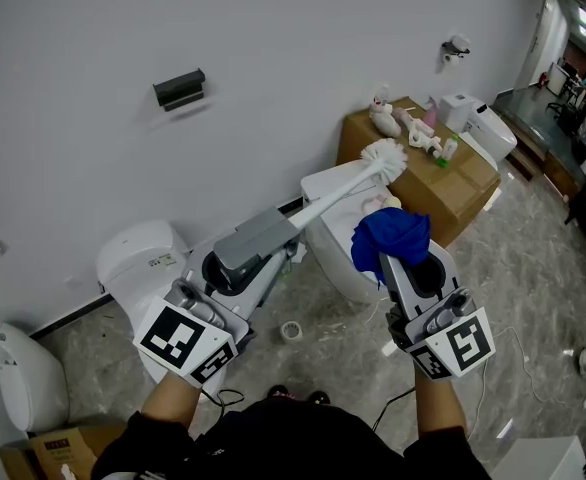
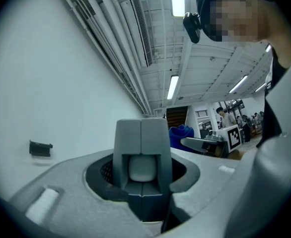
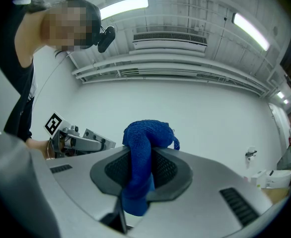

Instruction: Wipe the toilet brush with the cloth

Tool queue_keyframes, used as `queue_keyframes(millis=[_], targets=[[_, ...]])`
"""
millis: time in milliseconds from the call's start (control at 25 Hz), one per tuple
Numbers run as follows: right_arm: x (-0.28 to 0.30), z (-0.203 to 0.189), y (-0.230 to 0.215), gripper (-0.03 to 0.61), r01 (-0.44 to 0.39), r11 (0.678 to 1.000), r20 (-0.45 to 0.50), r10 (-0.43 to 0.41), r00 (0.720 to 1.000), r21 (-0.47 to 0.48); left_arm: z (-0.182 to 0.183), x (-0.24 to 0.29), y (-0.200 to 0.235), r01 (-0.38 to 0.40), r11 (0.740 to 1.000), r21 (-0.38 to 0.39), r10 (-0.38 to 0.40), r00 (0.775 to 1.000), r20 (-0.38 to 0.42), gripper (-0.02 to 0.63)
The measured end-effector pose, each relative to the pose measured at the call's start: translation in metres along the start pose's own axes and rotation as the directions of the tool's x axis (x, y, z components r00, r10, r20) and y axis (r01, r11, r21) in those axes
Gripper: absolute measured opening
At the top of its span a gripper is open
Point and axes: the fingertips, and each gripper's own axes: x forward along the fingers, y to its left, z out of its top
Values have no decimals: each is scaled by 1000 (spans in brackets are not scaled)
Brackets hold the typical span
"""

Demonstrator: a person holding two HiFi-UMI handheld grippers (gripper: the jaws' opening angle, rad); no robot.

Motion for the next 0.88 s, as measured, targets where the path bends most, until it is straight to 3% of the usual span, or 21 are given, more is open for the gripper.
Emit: queue_keyframes(millis=[400, 680, 880], targets=[[-1, -4, 4, 83, -3, 1000, -14, 3, 1000, 7, -4, 2, -5, 47, 998, 42, -45, 999, -30, 164], [-4, -7, 8, 83, -11, 1000, -23, 11, 1000, 12, -9, -5, 0, 91, 996, 22, -90, 994, -54, 164], [-1, -12, 7, 83, -11, 1000, -34, 12, 999, 21, -8, -11, 10, 65, 997, 37, -62, 997, -55, 164]])
